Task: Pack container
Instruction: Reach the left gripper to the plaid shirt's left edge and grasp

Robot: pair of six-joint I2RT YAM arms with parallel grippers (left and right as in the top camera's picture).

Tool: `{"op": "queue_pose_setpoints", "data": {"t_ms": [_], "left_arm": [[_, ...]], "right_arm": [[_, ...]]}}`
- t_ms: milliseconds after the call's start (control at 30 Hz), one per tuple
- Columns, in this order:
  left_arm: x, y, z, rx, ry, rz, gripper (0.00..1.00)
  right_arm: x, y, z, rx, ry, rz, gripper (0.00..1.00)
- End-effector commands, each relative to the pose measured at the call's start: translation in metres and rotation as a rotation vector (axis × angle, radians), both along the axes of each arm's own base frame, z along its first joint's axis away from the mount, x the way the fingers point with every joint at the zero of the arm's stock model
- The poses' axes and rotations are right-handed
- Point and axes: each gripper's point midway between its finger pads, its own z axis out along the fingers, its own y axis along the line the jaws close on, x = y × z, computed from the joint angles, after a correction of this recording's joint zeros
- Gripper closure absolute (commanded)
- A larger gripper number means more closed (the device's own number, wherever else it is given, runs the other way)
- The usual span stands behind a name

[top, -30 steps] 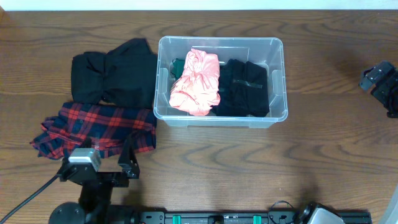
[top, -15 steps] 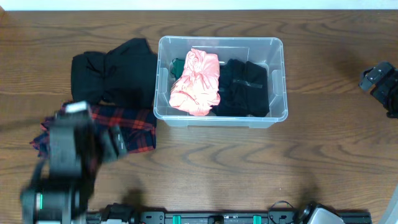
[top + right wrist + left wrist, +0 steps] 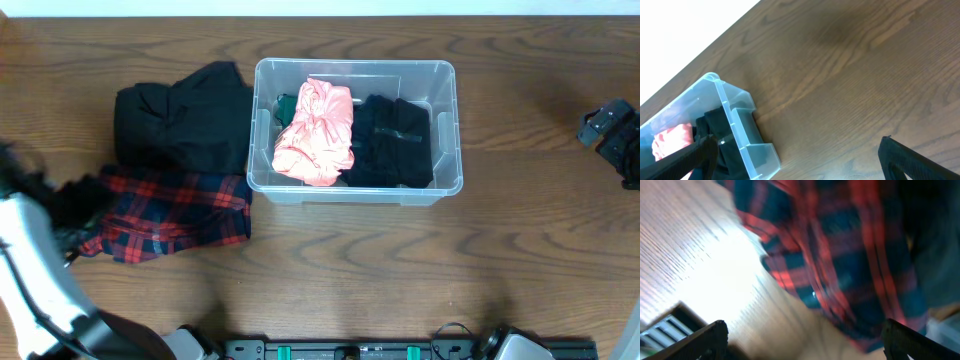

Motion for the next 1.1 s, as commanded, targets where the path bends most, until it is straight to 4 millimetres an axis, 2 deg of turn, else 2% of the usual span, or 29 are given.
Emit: {"op": "queue_pose_setpoints", "data": {"t_ms": [0,200,367,833,1067], "left_arm": [[0.003,0.011,-0.010,-0.127,-0.096,0.056,0.02],[0.009,0.026,-0.048,-0.233,-0.120,0.073,0.02],[0.013,0.039,-0.069,-0.257,-0.136,0.065,0.02],[0.020,0.041,-0.132,-0.350,-0.089,0.034,0.02],[0.046,0.025,-0.152,-0.386,-0.116,-0.036,0.02]], "right_arm": [[-0.002,-0.002,0.004,-0.013,-0.009,0.001,0.01],[-0.002,-0.002,0.004,-0.013,-0.009,0.002,0.01],[-0.002,-0.002,0.004,-0.013,-0.009,0.001,0.01],[-0.002,-0.002,0.004,-0.013,-0.009,0.002,0.01],[-0.002,-0.002,0.004,-0.013,-0.009,0.001,0.01]]}}
